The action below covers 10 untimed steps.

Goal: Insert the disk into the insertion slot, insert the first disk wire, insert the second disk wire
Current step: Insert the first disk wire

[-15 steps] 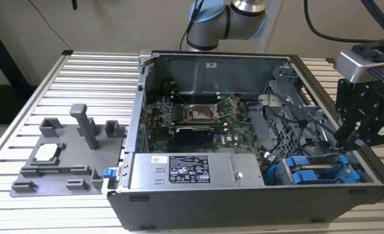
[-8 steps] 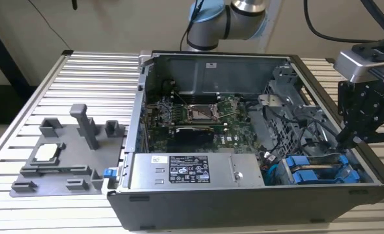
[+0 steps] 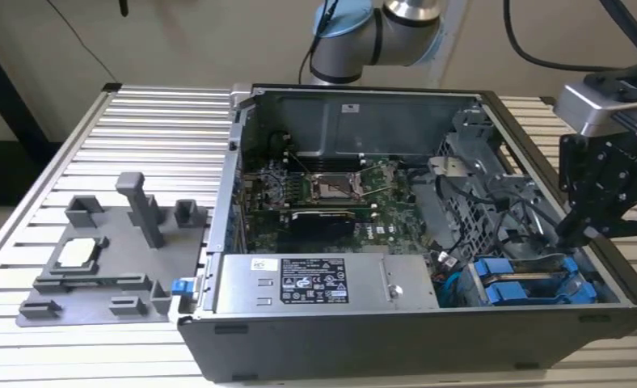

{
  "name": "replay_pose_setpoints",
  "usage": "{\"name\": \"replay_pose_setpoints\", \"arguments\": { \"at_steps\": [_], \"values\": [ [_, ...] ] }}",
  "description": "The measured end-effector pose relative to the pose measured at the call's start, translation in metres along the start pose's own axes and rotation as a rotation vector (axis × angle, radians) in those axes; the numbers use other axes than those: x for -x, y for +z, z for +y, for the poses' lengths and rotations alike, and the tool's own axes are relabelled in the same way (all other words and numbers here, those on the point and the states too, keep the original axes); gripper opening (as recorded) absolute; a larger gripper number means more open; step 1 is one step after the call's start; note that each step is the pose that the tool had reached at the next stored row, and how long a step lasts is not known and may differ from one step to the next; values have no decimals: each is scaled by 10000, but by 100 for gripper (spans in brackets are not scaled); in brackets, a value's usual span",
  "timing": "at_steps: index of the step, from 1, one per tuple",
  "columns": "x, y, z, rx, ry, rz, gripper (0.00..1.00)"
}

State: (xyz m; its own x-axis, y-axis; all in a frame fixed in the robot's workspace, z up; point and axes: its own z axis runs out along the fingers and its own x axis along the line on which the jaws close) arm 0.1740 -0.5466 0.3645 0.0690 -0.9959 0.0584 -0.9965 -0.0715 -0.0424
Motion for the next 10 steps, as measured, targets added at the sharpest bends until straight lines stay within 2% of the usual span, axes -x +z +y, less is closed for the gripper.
{"name": "replay_pose_setpoints", "arguments": {
  "at_steps": [2, 4, 6, 10],
  "values": [
    [-1, 4, 1, 183, -10, -12, 19],
    [-9, 13, 2, 282, -15, -31, 19],
    [-30, 22, 4, 291, -11, -109, 19],
    [-85, 38, 10, 273, 3, -372, 19]
  ]
}}
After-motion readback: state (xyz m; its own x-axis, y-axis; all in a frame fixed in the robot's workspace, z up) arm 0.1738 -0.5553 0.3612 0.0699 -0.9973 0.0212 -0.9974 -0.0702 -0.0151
